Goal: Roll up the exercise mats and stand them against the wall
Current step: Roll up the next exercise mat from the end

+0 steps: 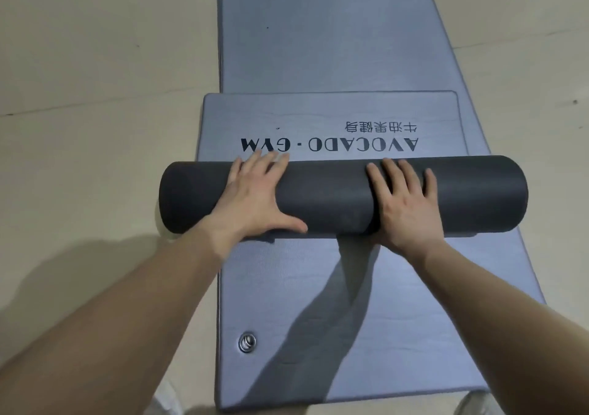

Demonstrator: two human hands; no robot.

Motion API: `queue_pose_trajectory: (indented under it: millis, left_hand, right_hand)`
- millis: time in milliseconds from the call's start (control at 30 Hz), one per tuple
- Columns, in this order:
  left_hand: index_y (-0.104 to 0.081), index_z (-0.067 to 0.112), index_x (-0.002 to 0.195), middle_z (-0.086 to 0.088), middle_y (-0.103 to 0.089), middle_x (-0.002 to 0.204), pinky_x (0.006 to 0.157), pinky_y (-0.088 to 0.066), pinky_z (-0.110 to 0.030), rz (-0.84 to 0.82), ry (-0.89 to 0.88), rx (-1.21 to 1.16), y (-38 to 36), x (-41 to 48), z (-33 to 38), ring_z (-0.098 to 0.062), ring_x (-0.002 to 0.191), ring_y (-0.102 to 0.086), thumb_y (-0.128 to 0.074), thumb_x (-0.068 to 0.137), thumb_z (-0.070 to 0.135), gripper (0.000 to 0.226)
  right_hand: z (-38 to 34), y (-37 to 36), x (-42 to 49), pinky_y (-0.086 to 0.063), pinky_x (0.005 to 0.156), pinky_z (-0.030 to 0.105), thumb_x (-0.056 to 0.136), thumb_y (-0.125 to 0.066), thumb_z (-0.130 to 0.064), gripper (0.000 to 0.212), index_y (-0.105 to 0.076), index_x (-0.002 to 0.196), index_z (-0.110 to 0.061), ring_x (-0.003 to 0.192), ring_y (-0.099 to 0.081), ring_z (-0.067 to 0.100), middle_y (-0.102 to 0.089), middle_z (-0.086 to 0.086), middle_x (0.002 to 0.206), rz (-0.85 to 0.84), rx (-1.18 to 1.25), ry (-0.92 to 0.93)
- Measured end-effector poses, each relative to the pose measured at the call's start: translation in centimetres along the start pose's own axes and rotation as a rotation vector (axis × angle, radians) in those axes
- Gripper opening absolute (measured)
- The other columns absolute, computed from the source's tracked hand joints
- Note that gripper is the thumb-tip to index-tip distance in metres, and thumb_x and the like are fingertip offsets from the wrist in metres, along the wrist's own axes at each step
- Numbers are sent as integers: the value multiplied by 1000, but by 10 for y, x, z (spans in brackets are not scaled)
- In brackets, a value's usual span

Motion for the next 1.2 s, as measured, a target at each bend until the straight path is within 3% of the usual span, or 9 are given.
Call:
queue_pose_trajectory:
  millis: [200, 467, 533, 633, 800, 867, 933, 1100, 1200]
  left_hand:
    - [-17, 30, 155, -2, -33, 158, 117, -27, -53, 67, -59, 268, 1, -8, 17, -32, 140, -36, -77, 52, 79, 129]
    - [-31, 39, 151, 6, -58, 138, 101, -48, -42, -528, -67, 11, -36, -104, 36, -23, 122, -56, -84, 40, 74, 128]
    - [-30, 42, 153, 9, -55, 145, 105, -45, -40, -599, -36, -65, -38, -109, 36, -22, 129, -53, -89, 41, 69, 129]
    - [-35, 42, 153, 9, -50, 151, 112, -39, -37, -616, 22, -172, -33, -112, 33, -22, 135, -49, -94, 46, 59, 123]
    - [-43, 35, 149, 8, -36, 161, 123, -18, -44, 87, 169, -17, 2, -155, 40, -22, 146, -33, -57, 86, 70, 74]
    - [-5, 31, 161, 0, 2, 170, 124, -3, -53, -19, 170, 75, -23, -164, 52, -34, 156, 0, -55, 80, 79, 107]
    - [10, 30, 160, -4, 14, 169, 122, 1, -59, -53, 154, 133, -33, -139, 48, -38, 154, 13, -61, 76, 79, 120]
    - [-19, 30, 160, -1, -14, 169, 125, -5, -49, 26, 60, -32, -14, -66, 17, -32, 156, -5, -63, 82, 70, 99]
    - [-48, 15, 147, -9, -39, 159, 122, -23, -51, 409, 246, -205, -16, -90, 11, -33, 150, -29, -63, 90, 52, 69]
  right_hand:
    - [0, 23, 14, -40, 100, 55, 40, -83, -67, 124, -35, 146, -22, 116, -51, 35, -53, 8, 131, -124, -87, 65]
    - [-25, 23, -99, -40, 111, 47, 45, -80, -76, 127, -26, 153, -36, 125, -51, 27, -52, -3, 140, -573, 109, 174]
    - [-30, 20, -131, -28, 120, 54, 47, -78, -76, 138, -11, 160, -34, 136, -45, 30, -46, 1, 152, -437, 129, 136]
    - [-41, 13, -173, -25, 117, 63, 34, -85, -80, 152, -19, 161, -27, 143, -41, 38, -44, 14, 156, -254, 101, 92]
    - [-25, 35, -101, -20, 122, 55, 40, -76, -91, 144, -17, 160, -37, 150, -29, 31, -35, 5, 161, -337, 177, 94]
    - [-17, 45, -71, -12, 125, 54, 44, -69, -96, 147, -7, 162, -35, 154, -16, 33, -23, 8, 166, -371, 153, 98]
    - [-16, 47, -61, -12, 125, 53, 48, -62, -100, 146, -3, 162, -32, 153, -16, 36, -21, 10, 166, -298, 59, 136]
    - [-5, 31, -49, -25, 117, 60, 44, -66, -97, 154, 18, 158, -39, 149, -26, 41, -19, 15, 165, -281, -110, 154]
    - [3, 38, 0, -43, 104, 51, 35, -62, -99, 145, 4, 154, -49, 125, -51, 34, -47, 5, 145, -356, -46, 171]
Point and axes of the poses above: each hand's wrist, its own x-axis towards the middle knuckle, its own y-axis out of the back of the hand, z = x × y, the point moved 7 cm from there along x, towards the middle knuckle
